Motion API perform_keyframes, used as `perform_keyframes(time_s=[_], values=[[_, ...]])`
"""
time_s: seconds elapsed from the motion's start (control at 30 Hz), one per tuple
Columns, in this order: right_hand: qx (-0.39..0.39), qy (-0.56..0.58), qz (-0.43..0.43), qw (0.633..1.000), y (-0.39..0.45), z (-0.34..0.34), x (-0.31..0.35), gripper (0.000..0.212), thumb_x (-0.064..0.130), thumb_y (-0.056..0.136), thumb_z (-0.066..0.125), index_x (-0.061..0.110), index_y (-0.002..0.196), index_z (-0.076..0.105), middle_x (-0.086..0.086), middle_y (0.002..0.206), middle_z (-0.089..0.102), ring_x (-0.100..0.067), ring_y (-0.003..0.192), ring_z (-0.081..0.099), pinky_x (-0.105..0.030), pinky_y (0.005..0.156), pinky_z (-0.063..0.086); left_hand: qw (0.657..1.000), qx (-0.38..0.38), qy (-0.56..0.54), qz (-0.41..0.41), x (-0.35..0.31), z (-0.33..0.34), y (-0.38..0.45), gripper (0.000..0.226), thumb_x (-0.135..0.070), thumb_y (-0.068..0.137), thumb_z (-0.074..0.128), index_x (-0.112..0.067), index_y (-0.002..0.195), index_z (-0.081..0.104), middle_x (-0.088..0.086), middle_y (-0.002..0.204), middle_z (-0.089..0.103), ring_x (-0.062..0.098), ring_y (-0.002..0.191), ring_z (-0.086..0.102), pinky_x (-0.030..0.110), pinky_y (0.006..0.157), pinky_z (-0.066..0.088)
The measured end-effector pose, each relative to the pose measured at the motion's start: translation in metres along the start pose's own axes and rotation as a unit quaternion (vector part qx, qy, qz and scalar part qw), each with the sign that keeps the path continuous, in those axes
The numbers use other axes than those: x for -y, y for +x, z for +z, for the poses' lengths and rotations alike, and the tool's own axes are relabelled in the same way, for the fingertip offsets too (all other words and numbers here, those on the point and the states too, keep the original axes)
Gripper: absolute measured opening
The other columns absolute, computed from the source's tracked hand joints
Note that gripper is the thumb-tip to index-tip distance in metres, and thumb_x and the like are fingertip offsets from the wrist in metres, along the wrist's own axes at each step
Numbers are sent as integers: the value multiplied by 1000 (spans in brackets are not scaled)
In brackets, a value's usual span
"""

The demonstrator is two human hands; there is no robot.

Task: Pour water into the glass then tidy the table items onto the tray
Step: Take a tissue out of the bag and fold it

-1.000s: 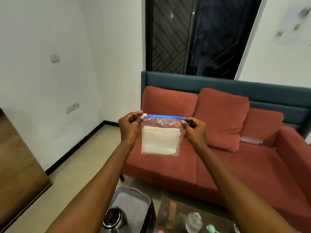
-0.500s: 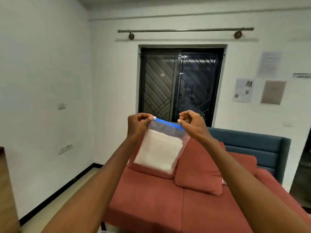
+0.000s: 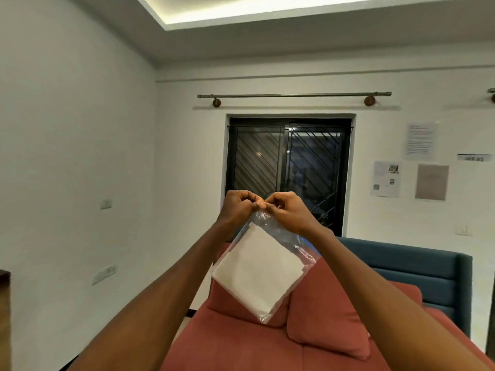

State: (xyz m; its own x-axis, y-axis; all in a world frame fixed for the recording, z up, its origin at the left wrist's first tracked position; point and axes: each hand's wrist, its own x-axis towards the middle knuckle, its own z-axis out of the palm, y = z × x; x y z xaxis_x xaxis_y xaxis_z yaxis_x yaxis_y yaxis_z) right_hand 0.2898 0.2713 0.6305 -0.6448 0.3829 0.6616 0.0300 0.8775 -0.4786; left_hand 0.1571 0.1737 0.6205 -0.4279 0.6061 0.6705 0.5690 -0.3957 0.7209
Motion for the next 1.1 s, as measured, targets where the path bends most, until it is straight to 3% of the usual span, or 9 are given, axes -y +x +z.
perform_keyframes(time_s=[0.1, 0.2, 0.33, 0.43, 0.57, 0.7, 1.0, 1.1], values=[[2, 23, 3, 1000, 7, 1, 10, 17, 31, 92, 68, 15, 91, 71, -7, 82, 67, -12, 69, 57, -25, 62, 49, 1000, 16, 19, -1, -4, -11, 12, 14, -8, 92, 61, -5, 82, 71, 13, 81, 68, 19, 77, 65, 24, 66, 58], [-11, 5, 3, 1000, 14, 2, 14, 17, 29, 91, 69, 13, 90, 72, -10, 83, 69, -26, 76, 65, -39, 70, 58, 999, 27, 34, 11, -4, -15, 21, 16, -11, 93, 61, -10, 79, 69, 7, 77, 66, 15, 75, 64, 21, 66, 56], [-26, -47, 21, 998, 13, -2, 12, 18, 34, 90, 68, 17, 86, 72, -6, 82, 69, -27, 83, 66, -53, 79, 57, 997, 34, 55, 37, 1, -11, 30, 14, -13, 92, 63, -15, 79, 68, 3, 77, 64, 17, 78, 63, 28, 72, 57], [-35, -73, 46, 996, 4, -7, 5, 20, 36, 89, 68, 18, 82, 71, -4, 79, 69, -26, 80, 66, -53, 77, 57, 997, 14, 66, 41, 7, -6, 35, 12, -18, 92, 63, -16, 81, 66, 5, 83, 65, 21, 85, 65, 39, 78, 60], [-35, -112, 83, 990, -14, -16, -13, 16, 34, 87, 70, 21, 78, 71, 5, 76, 69, -15, 73, 64, -47, 76, 56, 998, -37, 54, 18, 15, -3, 38, 14, -23, 93, 62, -20, 80, 63, 2, 83, 63, 20, 87, 66, 42, 79, 61], [-30, -133, 122, 983, -37, -23, -36, 15, 33, 87, 70, 24, 76, 71, 8, 74, 68, -13, 74, 62, -46, 76, 54, 996, -83, 27, -26, 26, -6, 40, 11, -21, 94, 60, -12, 90, 66, 8, 90, 66, 24, 92, 66, 47, 81, 60], [-16, -139, 131, 981, -63, -19, -52, 16, 33, 89, 68, 20, 79, 71, 3, 77, 70, -18, 79, 66, -49, 78, 57, 987, -124, 95, -30, 42, 0, 29, 8, -26, 94, 62, -21, 87, 62, 2, 90, 67, 21, 90, 66, 35, 74, 58], [57, -125, 159, 978, -64, -24, -53, 18, 30, 87, 71, 16, 75, 72, -1, 78, 72, -17, 77, 66, -48, 82, 58, 991, -90, 103, -2, 42, -1, 24, 8, -23, 94, 62, -17, 89, 64, 4, 91, 67, 21, 90, 65, 40, 78, 59]])
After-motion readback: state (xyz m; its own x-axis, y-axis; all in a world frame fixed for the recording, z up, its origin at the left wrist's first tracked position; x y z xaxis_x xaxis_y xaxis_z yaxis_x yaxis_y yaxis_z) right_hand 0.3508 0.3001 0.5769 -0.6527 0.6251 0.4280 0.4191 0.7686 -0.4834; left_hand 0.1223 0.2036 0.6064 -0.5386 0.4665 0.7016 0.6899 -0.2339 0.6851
